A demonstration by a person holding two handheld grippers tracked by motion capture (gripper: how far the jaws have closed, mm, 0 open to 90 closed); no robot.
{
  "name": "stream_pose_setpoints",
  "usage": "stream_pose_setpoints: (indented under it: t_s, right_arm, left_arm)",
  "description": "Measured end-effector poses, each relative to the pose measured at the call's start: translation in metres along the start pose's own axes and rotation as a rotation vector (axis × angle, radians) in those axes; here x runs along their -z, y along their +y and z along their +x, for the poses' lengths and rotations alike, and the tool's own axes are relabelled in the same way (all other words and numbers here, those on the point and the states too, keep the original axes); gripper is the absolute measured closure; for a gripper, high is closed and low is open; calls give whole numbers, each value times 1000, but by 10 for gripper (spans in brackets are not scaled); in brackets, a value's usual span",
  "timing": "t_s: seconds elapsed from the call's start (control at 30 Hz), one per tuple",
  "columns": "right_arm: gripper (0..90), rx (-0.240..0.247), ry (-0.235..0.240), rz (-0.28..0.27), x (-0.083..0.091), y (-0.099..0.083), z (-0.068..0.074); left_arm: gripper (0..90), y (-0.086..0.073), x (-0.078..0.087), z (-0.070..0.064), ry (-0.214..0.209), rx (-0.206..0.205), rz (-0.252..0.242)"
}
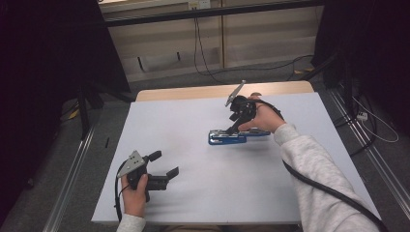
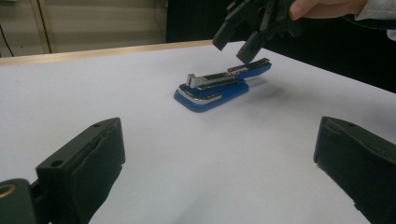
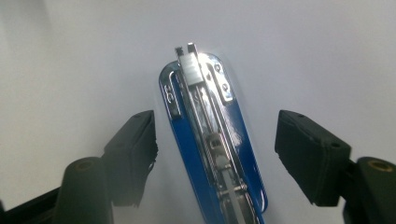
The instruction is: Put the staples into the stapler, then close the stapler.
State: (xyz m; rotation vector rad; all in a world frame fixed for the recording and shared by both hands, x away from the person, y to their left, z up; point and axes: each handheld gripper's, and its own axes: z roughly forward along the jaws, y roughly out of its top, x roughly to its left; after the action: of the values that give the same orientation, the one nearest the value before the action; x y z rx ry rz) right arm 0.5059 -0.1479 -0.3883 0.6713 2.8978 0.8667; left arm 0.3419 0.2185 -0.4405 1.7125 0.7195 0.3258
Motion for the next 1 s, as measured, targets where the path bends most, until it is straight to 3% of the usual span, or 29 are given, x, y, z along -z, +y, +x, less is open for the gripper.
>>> stream_pose_setpoints:
  t_s: [0.27, 0.37, 0.53, 0.77, 0.87, 1.0]
  right_arm:
    - [197, -52, -30, -48, 12, -24, -2]
    - [165, -100, -48, -66, 18, -39, -3]
    - [141, -136, -73, -74, 24, -51, -2]
    - [115, -144, -118, -101, 31, -74, 9]
    - [116, -159, -115, -143, 32, -85, 14]
    - [116, -157, -139, -132, 38, -94, 17]
  left_arm:
    - [20, 3, -10, -2, -20, 2, 35]
    - [20, 4, -14, -3, -24, -3, 51]
    - [20, 6, -19, -5, -32, 2, 60]
    - [20, 9, -27, -4, -30, 8, 72]
    - [20, 10, -32, -4, -33, 11, 77]
    - [20, 10, -37, -3, -34, 22, 80]
